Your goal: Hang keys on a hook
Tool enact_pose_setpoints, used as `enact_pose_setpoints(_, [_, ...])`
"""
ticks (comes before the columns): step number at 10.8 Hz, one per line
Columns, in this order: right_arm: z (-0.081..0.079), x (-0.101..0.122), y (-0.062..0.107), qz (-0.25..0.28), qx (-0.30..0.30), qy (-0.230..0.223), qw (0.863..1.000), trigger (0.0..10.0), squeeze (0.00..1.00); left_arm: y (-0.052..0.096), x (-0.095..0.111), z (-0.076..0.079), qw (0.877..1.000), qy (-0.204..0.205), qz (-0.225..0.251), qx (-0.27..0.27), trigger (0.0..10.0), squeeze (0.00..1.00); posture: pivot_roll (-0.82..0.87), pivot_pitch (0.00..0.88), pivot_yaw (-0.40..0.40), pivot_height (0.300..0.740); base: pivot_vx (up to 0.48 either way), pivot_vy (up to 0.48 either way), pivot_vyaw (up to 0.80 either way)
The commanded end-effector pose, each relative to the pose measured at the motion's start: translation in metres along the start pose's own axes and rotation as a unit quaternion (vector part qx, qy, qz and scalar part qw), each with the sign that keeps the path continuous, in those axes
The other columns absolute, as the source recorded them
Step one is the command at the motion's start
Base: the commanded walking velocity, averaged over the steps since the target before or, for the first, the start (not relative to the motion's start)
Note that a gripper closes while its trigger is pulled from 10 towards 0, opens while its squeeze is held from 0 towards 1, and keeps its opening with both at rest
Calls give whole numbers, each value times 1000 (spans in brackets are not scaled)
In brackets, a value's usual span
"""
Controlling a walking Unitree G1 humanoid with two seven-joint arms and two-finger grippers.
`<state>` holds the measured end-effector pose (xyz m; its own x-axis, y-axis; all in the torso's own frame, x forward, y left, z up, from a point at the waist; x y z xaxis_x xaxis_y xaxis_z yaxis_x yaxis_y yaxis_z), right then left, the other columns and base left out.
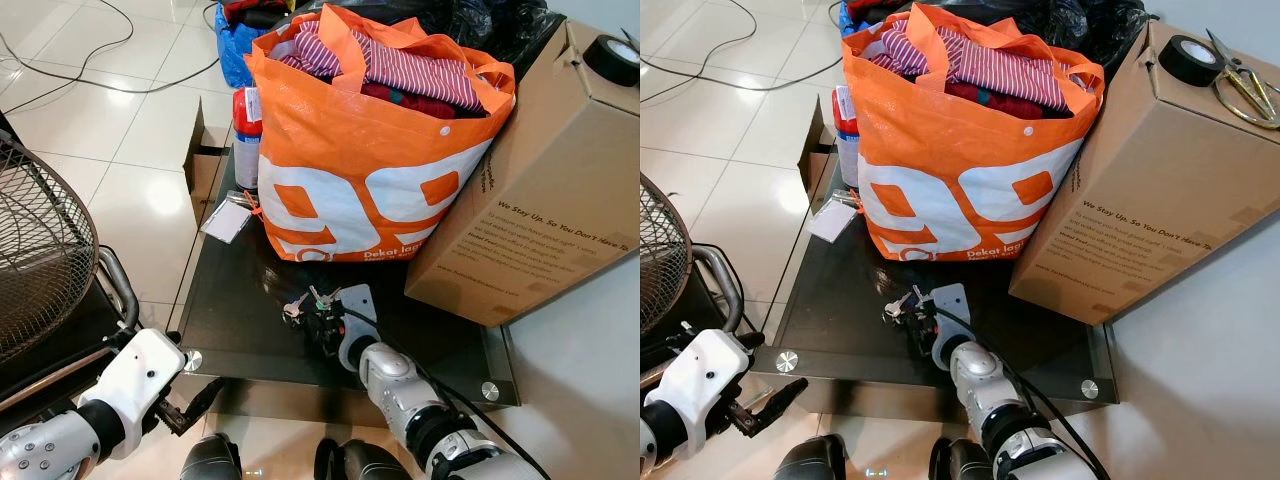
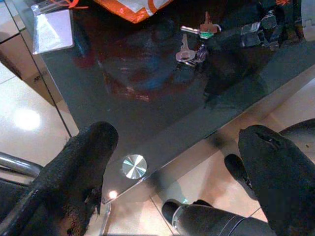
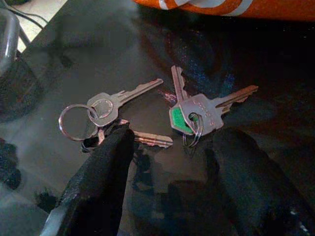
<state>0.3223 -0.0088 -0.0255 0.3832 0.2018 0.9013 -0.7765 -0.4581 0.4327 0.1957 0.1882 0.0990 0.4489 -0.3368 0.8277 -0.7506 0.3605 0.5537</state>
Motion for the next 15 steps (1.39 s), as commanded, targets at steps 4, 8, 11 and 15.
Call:
enact_pose_setpoints(4, [-98, 46, -13, 47, 82, -105, 990, 4078, 0, 1, -1, 5, 1000, 3, -1, -8, 10000, 0, 139, 205, -161, 740, 0, 0, 0])
enact_pose_setpoints(8, [-100, 46, -12, 49, 86, -115, 988, 784, 0, 0, 0, 6, 1000, 4, 1, -9, 10000, 0, 138, 209, -161, 740, 0, 0, 0])
enact_pose_setpoints(11, [-103, 46, -12, 50, 91, -119, 987, 118, 0, 0, 1, 8, 1000, 5, 1, -10, 10000, 0, 136, 211, -161, 740, 0, 0, 0])
enact_pose_setpoints(15, [-104, 47, -12, 52, 95, -123, 987, 0, 0, 0, 2, 7, 1000, 6, 3, -9, 10000, 0, 135, 208, -165, 740, 0, 0, 0])
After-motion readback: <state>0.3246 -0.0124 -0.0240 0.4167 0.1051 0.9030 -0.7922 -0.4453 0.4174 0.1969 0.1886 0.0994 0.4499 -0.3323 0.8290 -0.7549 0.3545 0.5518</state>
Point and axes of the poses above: a point about 5 cm out from each wrist's last joint towards the gripper, its own y axis pointing back from the gripper into the wrist, its own x axis along the axis of the wrist's last joint, z = x × y, the point moved 6 cm from there along -y, pointing out of the wrist towards the gripper, and after that the axes turned 12 degrees about y, right-handed, at the moved point
